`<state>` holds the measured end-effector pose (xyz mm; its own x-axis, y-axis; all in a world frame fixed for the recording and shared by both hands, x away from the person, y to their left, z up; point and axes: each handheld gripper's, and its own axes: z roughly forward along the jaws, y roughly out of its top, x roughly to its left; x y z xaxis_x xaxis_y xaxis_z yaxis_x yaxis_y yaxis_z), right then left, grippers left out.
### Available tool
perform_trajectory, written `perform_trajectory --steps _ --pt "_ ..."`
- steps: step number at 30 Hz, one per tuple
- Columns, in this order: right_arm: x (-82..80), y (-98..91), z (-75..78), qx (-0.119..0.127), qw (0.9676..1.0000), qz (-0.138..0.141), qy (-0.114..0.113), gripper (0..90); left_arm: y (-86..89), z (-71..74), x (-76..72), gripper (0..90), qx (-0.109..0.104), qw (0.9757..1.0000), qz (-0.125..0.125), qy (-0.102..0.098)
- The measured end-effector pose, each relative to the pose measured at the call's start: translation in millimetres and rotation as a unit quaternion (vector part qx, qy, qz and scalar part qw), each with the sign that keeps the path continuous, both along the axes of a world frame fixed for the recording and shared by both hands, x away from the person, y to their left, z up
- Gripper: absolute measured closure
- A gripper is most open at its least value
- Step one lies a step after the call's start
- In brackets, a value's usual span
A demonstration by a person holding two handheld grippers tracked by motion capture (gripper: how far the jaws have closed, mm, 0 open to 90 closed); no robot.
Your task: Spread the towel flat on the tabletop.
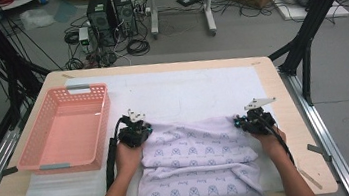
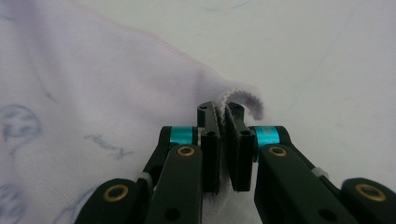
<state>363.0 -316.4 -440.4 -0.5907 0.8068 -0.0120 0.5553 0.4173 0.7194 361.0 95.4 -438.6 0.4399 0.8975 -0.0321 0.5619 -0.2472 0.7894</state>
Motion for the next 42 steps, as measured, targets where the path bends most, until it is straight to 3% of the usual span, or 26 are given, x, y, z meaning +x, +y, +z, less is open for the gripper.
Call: perform_trajectory --steps 4,6,11,12,13,16,17,19,20,22,24,27,30,32,34,38,39,42 --pt "23.1 -4.8 2.6 0.001 0.9990 -0.035 -0.027 85.8 6.8 11.3 18.8 88.3 -0.019 0.9995 0.023 -0.012" --pt "34.6 -6.5 5.1 0.014 0.9976 -0.049 -0.046 85.8 7.2 14.4 27.9 88.3 -0.024 0.9993 0.028 -0.011" --pt "60.8 -6.4 10.1 0.025 0.9941 -0.075 -0.074 85.8 6.1 20.4 46.9 88.3 -0.035 0.9974 0.034 -0.053" --pt "64.2 -6.4 11.4 0.026 0.9929 -0.081 -0.083 85.8 6.6 20.8 49.5 88.3 -0.039 0.9961 0.036 -0.071" --pt "68.5 -7.2 12.7 0.031 0.9918 -0.085 -0.089 85.8 7.1 21.0 52.9 88.3 -0.042 0.9957 0.040 -0.072" --pt "77.8 -7.4 16.1 0.043 0.9880 -0.106 -0.104 84.2 7.8 15.8 58.6 86.9 -0.055 0.9961 0.038 -0.058" --pt "79.7 -7.1 15.6 0.048 0.9874 -0.113 -0.100 79.0 7.7 13.6 59.0 83.3 -0.057 0.9968 0.038 -0.041" --pt "81.8 -7.0 13.2 0.054 0.9865 -0.132 -0.079 61.6 8.3 9.7 59.1 66.7 -0.075 0.9967 0.029 -0.006" --pt "81.6 -8.5 12.9 0.059 0.9865 -0.136 -0.071 58.6 8.6 8.7 57.4 61.4 -0.083 0.9962 0.024 -0.003" --pt "78.0 -10.7 15.1 0.069 0.9870 -0.133 -0.060 56.6 8.5 7.2 51.2 54.8 -0.098 0.9950 0.018 -0.003" --pt "71.6 -11.4 20.1 0.064 0.9886 -0.121 -0.064 56.5 6.3 4.6 45.2 50.6 -0.107 0.9942 0.005 0.006" --pt "60.1 -11.6 28.4 0.062 0.9915 -0.095 -0.063 56.4 4.1 5.0 36.7 48.2 -0.100 0.9949 -0.012 0.008" --pt "44.9 -13.8 35.1 0.064 0.9933 -0.074 -0.062 56.4 2.0 6.1 30.3 44.1 -0.085 0.9955 -0.026 0.033" --pt "33.6 -16.9 38.3 0.063 0.9942 -0.067 -0.056 55.7 2.2 6.8 20.7 44.7 -0.090 0.9956 -0.025 0.011" --pt "23.1 -20.7 40.1 0.066 0.9948 -0.060 -0.049 55.9 3.7 5.2 13.2 45.6 -0.093 0.9954 -0.022 0.009" --pt "0.5 -28.2 38.0 0.061 0.9958 -0.054 -0.042 55.9 7.5 -0.8 0.6 45.5 -0.078 0.9965 -0.026 0.018" --pt "-5.1 -29.8 35.9 0.065 0.9956 -0.055 -0.039 55.8 8.1 -1.3 -1.4 45.4 -0.072 0.9965 -0.027 0.032" --pt "-21.6 -32.9 24.4 0.072 0.9955 -0.057 -0.023 55.7 11.4 -6.0 -11.1 45.3 -0.064 0.9969 -0.029 0.038"
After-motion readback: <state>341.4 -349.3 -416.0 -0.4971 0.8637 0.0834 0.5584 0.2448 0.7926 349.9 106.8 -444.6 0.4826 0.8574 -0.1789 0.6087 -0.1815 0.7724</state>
